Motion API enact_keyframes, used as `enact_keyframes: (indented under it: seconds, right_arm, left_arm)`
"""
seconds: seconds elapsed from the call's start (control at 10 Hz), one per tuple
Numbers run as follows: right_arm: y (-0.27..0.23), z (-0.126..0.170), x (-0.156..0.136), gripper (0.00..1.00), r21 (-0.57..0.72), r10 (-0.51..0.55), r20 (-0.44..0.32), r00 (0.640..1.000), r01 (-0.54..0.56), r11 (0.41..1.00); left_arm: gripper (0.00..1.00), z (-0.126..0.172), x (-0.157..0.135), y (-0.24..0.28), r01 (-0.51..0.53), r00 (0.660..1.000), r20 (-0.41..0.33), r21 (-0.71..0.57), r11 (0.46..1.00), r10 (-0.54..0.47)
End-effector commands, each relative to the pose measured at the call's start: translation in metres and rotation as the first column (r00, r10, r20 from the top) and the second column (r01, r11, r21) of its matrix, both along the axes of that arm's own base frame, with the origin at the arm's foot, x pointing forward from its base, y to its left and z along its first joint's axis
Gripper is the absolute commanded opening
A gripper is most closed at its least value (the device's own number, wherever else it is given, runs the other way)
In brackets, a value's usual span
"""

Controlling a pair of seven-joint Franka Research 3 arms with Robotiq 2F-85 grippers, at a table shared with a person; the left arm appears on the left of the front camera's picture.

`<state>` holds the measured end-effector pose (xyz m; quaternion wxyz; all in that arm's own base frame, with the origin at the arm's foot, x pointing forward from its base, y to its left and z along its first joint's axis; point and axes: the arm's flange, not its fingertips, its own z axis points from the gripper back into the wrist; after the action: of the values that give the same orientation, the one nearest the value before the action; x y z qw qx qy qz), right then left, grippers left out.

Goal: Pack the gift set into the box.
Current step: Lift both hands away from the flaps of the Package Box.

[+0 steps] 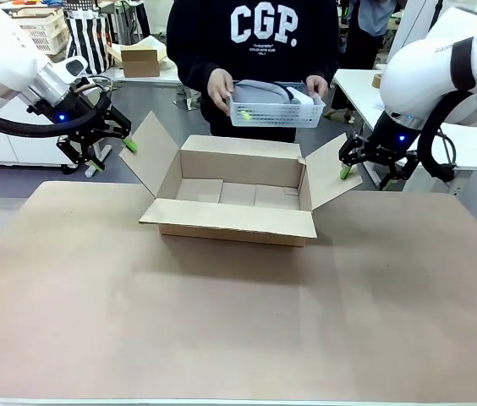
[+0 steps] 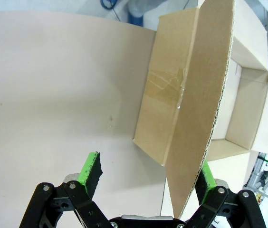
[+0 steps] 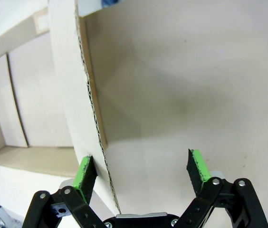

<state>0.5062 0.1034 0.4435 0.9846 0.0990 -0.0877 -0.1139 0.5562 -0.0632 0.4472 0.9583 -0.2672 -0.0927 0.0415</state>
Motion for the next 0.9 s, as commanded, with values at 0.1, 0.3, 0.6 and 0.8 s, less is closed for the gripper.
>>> enact_keyframes:
  seconds: [0.1, 0.3, 0.6, 0.8]
  right_arm:
    - [0.0004, 0.0032, 0.0011, 1.00, -0.011, -0.004, -0.002, 1.000, 0.004, 1.000]
    - [0.0004, 0.0032, 0.0011, 1.00, -0.011, -0.004, -0.002, 1.000, 0.004, 1.000]
    - [0.0004, 0.0032, 0.0011, 1.00, -0.011, -0.004, -0.002, 1.000, 0.004, 1.000]
    - [0.0004, 0.0032, 0.0011, 1.00, -0.011, -0.004, -0.002, 1.000, 0.004, 1.000]
  left_arm:
    - [1.00, 0.0009, 0.0009, -0.0003, -0.008, 1.000, 0.004, 0.001, 1.000, 0.008]
    - [1.00, 0.0009, 0.0009, -0.0003, -0.008, 1.000, 0.004, 0.001, 1.000, 0.008]
    - [1.00, 0.0009, 0.0009, -0.0003, -0.008, 1.000, 0.004, 0.001, 1.000, 0.008]
    - [1.00, 0.0009, 0.0009, -0.0003, -0.008, 1.000, 0.004, 0.001, 1.000, 0.008]
